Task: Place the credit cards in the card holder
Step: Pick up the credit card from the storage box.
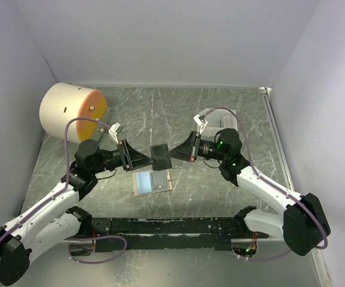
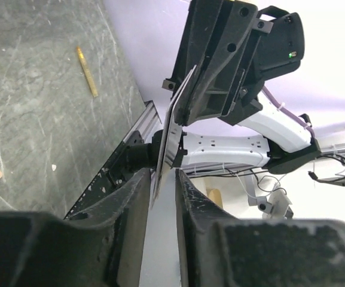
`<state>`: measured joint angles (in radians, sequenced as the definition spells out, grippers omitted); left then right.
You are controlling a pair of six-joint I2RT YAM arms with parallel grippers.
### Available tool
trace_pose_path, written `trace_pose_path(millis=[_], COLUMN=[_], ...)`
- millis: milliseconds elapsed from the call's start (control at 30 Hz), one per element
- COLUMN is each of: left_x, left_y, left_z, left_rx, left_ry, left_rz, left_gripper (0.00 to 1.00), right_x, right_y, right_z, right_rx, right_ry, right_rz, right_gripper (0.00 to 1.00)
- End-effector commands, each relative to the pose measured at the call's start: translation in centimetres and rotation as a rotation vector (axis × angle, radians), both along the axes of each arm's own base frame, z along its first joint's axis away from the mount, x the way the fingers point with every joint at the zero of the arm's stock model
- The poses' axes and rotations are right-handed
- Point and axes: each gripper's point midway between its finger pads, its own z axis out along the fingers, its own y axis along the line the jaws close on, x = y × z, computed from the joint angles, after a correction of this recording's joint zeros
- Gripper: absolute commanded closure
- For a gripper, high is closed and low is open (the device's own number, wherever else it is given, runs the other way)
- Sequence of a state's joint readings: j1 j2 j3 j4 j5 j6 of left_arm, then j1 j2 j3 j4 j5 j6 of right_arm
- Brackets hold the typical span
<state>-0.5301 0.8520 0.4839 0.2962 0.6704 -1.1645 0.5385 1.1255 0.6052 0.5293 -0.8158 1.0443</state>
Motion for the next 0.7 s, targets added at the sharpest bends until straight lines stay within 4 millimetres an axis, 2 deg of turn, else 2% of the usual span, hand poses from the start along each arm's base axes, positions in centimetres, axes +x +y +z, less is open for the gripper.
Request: trace_pose_path(millis=[0,200,500,667], left_x=[-0.8,-1.0,-0.4,-0.4], left_y=[-0.3,-0.2,0.9,1.4], left_z=[1.8,1.9,0.1,-0.7], left_rx=[-0.067,-0.086,0.014,0.064], left_ry=[-0.058,-0.065,-0.076,-0.073], left_rz=[-0.047,-0.048,0.043,0.066], left_gripper=[0.70,0.93,0.93,0.93], right_x=[-0.4,-0.2,0.3,0.5], right_y=[0.4,0.6,0.4,0.1], right_z=[0.4,-0.6,-2.0,-1.9], right_rx=[0.026,0.003,-0.050,-0.049], right_ry=[-0.009,0.012,0.039,0.036], right_rz=[0.017,0.019,0.003,-0.007], right_gripper=[1.00,1.00,1.00,1.00])
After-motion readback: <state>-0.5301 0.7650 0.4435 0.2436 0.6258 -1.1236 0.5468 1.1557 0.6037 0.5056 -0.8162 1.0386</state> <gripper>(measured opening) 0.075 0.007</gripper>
